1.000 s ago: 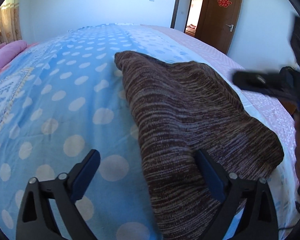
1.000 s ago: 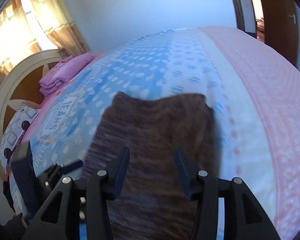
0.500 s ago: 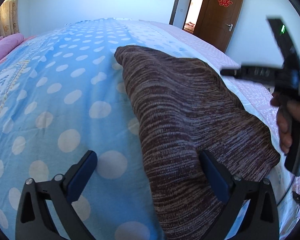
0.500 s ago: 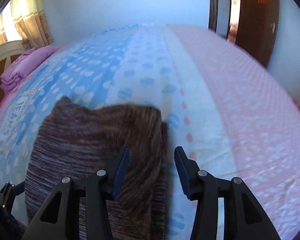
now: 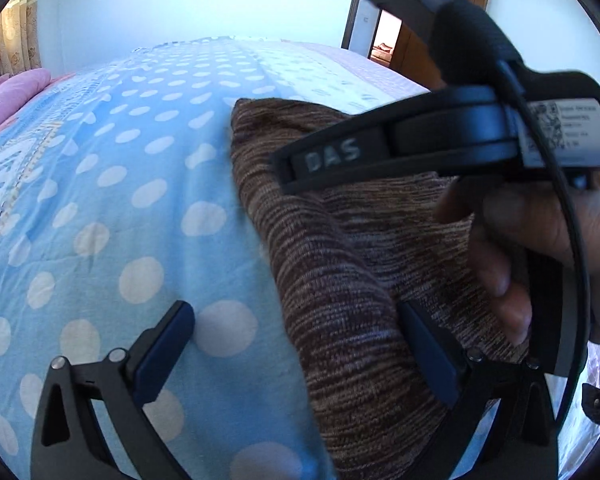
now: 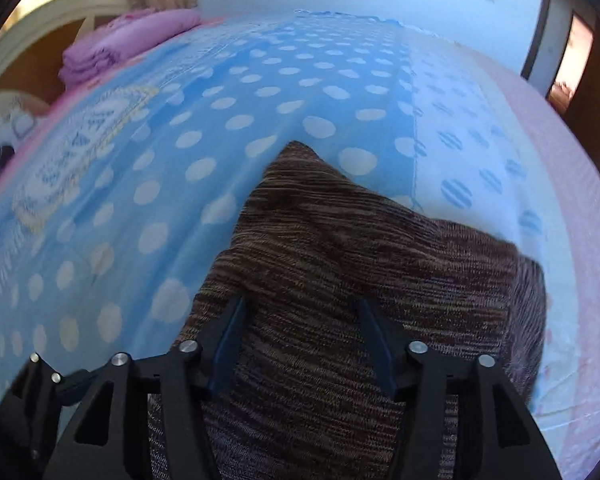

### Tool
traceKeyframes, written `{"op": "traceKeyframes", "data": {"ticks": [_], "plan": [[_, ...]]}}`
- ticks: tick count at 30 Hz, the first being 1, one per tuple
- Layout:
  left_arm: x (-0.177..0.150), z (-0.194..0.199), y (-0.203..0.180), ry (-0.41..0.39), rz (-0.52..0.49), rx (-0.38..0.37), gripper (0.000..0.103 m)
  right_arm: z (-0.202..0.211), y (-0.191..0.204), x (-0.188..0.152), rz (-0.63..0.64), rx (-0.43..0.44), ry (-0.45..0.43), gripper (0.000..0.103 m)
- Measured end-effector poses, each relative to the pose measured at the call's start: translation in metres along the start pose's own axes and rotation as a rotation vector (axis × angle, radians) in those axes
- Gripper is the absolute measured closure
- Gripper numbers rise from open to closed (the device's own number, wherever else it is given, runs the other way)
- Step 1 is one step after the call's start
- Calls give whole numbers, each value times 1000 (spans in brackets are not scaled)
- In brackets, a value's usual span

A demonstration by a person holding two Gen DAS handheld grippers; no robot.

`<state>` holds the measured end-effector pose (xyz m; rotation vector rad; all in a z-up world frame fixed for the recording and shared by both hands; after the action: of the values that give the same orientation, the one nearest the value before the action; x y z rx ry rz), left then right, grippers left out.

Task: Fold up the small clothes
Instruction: 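Move both grippers to the end of the folded brown sweater and close them on it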

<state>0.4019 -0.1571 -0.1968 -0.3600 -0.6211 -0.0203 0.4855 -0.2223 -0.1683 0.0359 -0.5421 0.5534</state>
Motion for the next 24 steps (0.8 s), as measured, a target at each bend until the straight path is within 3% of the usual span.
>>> {"op": "traceKeyframes", "data": {"ticks": [3, 8, 11, 13, 16, 20, 24], "plan": [[0, 0, 0, 1, 0, -5, 0, 13, 0, -4, 6, -18, -21, 44], [0, 1, 1, 0, 0, -5, 0, 52, -7, -23, -72, 44, -126, 45], [1, 1, 1, 1, -2, -3, 0, 55, -15, -48, -90, 22, -92, 62], [1, 1, 2, 3, -2, -4, 0, 43, -16, -65, -96, 42, -31, 65], [4, 2, 6, 1, 13, -17, 0, 57, -29, -74, -135, 61, -110, 74], [6, 2, 12, 0, 19, -20, 0, 76, -66, -78, -259, 21, -196, 75], [4, 3, 12, -3, 9, -5, 0, 51, -86, -92, -271, -49, -76, 79]]}}
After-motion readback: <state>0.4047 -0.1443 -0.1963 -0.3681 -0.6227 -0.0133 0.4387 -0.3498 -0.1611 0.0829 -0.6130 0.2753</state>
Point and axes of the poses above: each gripper's, at about its wrist camera, not at the fingertips, and z roughly against the way its jaws point, y to its left, x to its top, the point moved 9 cm from there along -z, roughly the way its jaws point, and after that the axes turned 15 degrees about z, right-handed, at the moved point
